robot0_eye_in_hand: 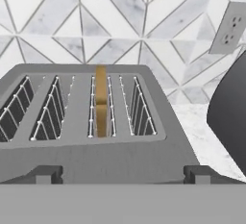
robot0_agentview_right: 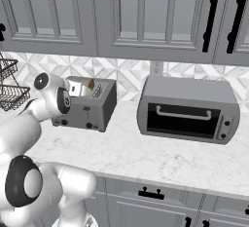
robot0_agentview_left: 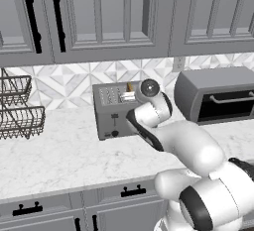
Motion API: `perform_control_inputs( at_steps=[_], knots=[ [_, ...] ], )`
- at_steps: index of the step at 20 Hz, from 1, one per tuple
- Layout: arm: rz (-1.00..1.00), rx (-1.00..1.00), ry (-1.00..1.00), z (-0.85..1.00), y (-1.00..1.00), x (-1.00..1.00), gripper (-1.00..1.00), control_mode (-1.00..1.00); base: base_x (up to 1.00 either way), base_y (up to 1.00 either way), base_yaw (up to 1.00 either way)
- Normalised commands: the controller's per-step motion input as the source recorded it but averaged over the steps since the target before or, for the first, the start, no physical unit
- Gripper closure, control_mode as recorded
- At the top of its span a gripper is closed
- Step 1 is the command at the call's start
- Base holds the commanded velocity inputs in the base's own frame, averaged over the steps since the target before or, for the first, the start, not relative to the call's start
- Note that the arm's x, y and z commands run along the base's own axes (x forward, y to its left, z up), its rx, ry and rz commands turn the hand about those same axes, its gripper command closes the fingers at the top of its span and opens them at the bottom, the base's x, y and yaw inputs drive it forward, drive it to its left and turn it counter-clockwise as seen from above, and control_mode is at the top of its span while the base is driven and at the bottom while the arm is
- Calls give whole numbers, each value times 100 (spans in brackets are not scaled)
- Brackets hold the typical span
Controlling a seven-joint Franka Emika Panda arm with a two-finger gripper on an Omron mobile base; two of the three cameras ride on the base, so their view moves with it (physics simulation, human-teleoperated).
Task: Start the toaster. Once the lever pops up, take the bread to the plate on the dining counter.
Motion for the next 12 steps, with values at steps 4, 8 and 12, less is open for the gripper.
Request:
perform_control_inputs(
  at_steps=[4, 8, 12],
  knots=[
    [0, 0, 0, 0, 1, 46, -100, -100, 0, 0, 0],
    [0, 0, 0, 0, 1, 34, -100, -100, 0, 0, 0],
    [0, 1, 0, 0, 7, 24, -100, -100, 0, 0, 0]
  ],
)
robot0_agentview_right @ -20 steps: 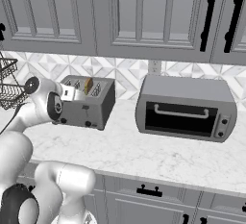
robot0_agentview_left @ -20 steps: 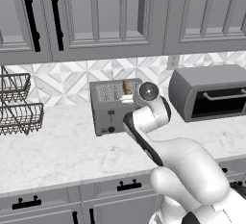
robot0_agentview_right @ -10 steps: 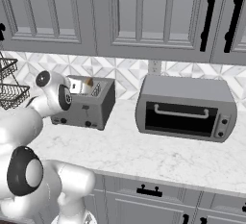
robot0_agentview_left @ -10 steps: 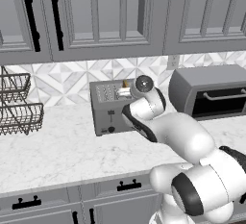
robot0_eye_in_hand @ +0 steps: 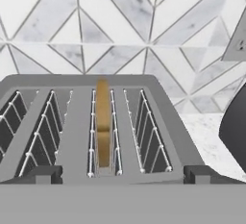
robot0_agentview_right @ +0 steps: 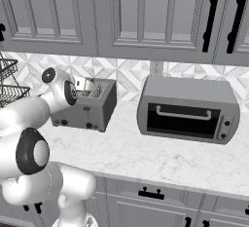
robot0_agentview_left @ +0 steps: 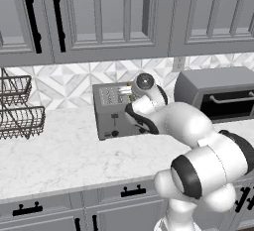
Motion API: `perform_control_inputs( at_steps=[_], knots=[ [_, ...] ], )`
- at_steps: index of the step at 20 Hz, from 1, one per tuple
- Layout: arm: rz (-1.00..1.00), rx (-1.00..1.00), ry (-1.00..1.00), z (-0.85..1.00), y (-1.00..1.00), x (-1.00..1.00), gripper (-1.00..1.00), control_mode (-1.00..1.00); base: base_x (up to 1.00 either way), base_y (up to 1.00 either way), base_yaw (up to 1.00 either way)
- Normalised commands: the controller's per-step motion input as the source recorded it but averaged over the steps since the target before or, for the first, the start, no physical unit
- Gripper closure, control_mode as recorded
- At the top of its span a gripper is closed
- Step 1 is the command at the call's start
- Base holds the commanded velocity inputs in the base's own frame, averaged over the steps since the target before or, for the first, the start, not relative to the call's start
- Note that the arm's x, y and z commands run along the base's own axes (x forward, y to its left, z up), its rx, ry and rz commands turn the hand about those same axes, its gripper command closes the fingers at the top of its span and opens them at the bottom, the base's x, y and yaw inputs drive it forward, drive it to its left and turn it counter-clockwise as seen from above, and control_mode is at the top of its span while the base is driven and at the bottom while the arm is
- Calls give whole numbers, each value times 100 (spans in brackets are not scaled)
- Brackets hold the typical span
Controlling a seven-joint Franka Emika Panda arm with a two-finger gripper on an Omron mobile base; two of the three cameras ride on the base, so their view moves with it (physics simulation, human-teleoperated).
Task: Start the toaster. Once the lever pops up, take the bread to the plate on the dining counter.
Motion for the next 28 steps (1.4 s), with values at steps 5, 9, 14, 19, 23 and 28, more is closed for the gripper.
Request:
perform_control_inputs(
  at_steps=[5, 9, 14, 19, 23, 28],
  knots=[
    [0, 1, 7, 0, 17, 37, -100, -100, 0, 0, 0],
    [0, 4, 14, 0, 8, 34, -100, -100, 0, 0, 0],
    [0, 2, 11, -14, 0, 18, -100, -100, 0, 0, 0],
    [0, 0, 2, -20, 0, 6, -100, -100, 0, 0, 0],
    [0, 0, 0, -18, 0, 8, -100, -100, 0, 0, 0],
    [0, 0, 1, -5, 0, 9, -100, -100, 0, 0, 0]
  ],
)
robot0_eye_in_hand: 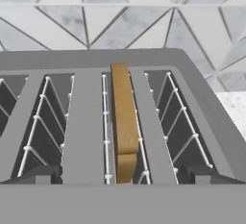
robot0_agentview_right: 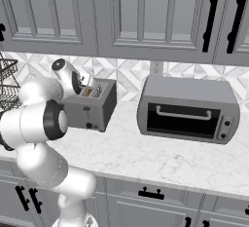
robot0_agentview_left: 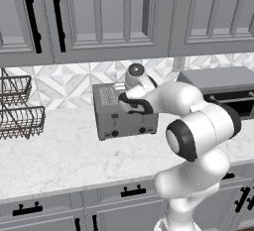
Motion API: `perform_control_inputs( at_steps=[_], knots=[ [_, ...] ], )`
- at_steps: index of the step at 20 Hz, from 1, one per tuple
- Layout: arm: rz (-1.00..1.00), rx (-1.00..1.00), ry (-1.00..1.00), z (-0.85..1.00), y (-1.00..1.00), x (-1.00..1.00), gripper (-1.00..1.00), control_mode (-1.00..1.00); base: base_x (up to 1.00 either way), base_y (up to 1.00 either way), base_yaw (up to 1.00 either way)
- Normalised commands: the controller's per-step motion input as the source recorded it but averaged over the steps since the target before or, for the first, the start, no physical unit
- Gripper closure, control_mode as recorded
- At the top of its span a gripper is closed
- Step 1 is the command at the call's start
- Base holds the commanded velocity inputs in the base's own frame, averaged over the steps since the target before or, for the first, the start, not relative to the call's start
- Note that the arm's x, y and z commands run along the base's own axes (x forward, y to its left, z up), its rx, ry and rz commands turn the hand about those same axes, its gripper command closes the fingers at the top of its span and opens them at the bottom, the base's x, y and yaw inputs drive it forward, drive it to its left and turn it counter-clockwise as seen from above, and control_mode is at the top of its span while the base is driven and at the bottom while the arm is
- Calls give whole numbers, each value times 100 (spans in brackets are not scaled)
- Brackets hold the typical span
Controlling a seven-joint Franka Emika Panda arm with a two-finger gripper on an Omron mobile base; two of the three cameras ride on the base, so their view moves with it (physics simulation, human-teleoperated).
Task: Start the toaster. Once the lever pops up, take the bread to the plate on the dining counter.
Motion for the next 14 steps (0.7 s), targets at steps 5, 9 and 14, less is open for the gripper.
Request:
perform_control_inputs(
  at_steps=[5, 9, 14],
  knots=[
    [0, 2, 3, -5, 0, 14, -100, -100, 0, 0, 0],
    [0, 1, 0, 0, 0, 14, -100, -100, 0, 0, 0],
    [0, 0, 0, -2, 0, 11, -100, -100, 0, 0, 0]
  ],
)
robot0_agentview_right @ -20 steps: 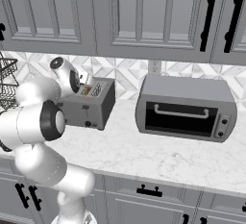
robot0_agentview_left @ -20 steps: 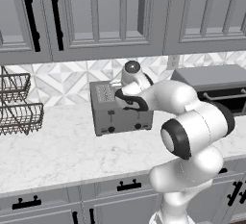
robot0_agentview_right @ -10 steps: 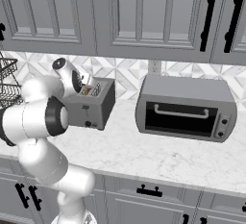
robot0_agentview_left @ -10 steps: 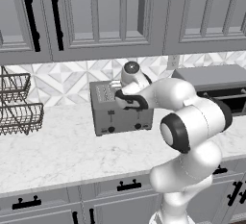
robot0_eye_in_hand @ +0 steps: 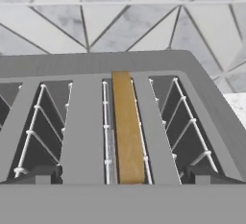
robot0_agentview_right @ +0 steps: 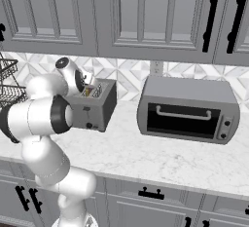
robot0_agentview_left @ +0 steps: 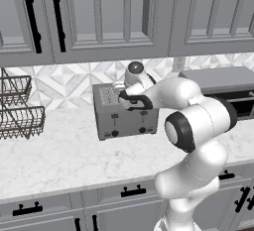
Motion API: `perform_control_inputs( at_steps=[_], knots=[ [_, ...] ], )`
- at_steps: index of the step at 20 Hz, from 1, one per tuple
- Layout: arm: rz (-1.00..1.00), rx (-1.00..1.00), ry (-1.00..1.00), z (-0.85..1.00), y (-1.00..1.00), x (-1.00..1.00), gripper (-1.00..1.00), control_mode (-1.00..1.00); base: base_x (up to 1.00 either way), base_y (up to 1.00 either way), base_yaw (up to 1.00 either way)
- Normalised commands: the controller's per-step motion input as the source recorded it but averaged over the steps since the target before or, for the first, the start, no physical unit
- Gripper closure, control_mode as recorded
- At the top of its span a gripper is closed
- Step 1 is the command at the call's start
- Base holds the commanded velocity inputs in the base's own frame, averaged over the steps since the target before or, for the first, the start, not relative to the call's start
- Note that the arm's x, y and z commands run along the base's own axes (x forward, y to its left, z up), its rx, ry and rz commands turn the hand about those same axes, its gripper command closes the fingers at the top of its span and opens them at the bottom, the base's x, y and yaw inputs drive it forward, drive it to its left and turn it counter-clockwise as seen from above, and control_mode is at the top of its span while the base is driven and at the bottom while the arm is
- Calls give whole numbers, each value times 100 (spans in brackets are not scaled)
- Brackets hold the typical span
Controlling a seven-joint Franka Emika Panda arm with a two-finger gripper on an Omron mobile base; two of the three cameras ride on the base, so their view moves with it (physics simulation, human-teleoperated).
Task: Start the toaster. Once the lever pops up, take the bread to the plate on the dining counter.
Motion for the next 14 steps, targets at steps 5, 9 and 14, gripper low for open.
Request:
perform_control_inputs(
  at_steps=[5, 9, 14],
  knots=[
    [0, 0, 0, -6, 0, 21, -100, -100, 0, 0, 0],
    [0, 0, 0, -6, 0, 16, -100, -100, 0, 0, 0],
    [0, 0, 0, -8, 0, 6, -100, -100, 0, 0, 0]
  ],
)
